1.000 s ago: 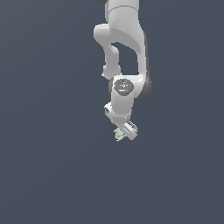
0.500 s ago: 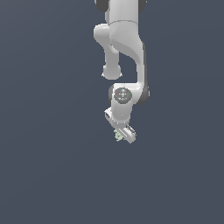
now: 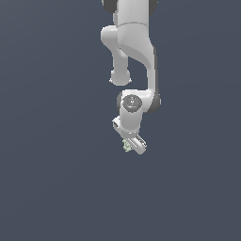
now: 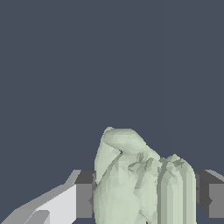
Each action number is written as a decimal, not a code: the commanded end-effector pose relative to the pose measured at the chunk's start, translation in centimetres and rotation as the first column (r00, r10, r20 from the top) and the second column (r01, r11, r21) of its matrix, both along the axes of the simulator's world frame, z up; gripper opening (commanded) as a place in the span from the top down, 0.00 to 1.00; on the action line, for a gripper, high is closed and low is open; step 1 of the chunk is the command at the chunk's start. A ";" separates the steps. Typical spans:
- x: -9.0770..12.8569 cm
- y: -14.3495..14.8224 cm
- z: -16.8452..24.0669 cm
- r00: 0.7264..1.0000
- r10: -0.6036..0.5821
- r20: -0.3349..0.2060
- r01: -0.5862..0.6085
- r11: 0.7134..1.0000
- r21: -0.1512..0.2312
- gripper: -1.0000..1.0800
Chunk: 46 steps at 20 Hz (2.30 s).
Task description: Pick up the object and move it to a goal position.
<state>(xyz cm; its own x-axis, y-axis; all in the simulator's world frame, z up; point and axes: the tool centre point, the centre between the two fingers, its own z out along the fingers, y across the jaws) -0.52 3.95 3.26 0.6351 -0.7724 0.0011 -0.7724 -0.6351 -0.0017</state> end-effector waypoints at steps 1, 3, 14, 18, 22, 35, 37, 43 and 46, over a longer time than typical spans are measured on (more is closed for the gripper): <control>-0.1 0.0 -0.1 1.000 0.000 -0.002 0.000 1.000 0.000 1.00; 0.0 0.0 0.0 1.000 0.000 0.000 0.000 1.000 0.000 1.00; 0.7 0.3 4.7 1.000 -0.001 0.000 0.001 1.000 0.000 1.00; 1.2 0.6 8.2 1.000 -0.001 0.000 0.001 1.000 0.000 1.00; 1.8 0.9 12.4 1.000 -0.001 -0.001 0.001 1.000 -0.001 1.00; 4.1 1.9 26.4 1.000 -0.002 -0.001 0.002 1.000 -0.002 1.00; 4.4 2.1 28.4 1.000 -0.002 -0.001 0.002 1.000 -0.002 1.00; 5.4 2.5 33.7 1.000 -0.001 -0.001 0.001 1.000 -0.002 1.00; 5.8 2.7 35.9 1.000 -0.001 -0.001 0.001 1.000 -0.002 1.00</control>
<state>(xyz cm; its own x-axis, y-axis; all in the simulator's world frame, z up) 5.10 6.59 38.01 0.6344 -0.7730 0.0021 -0.7730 -0.6344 -0.0005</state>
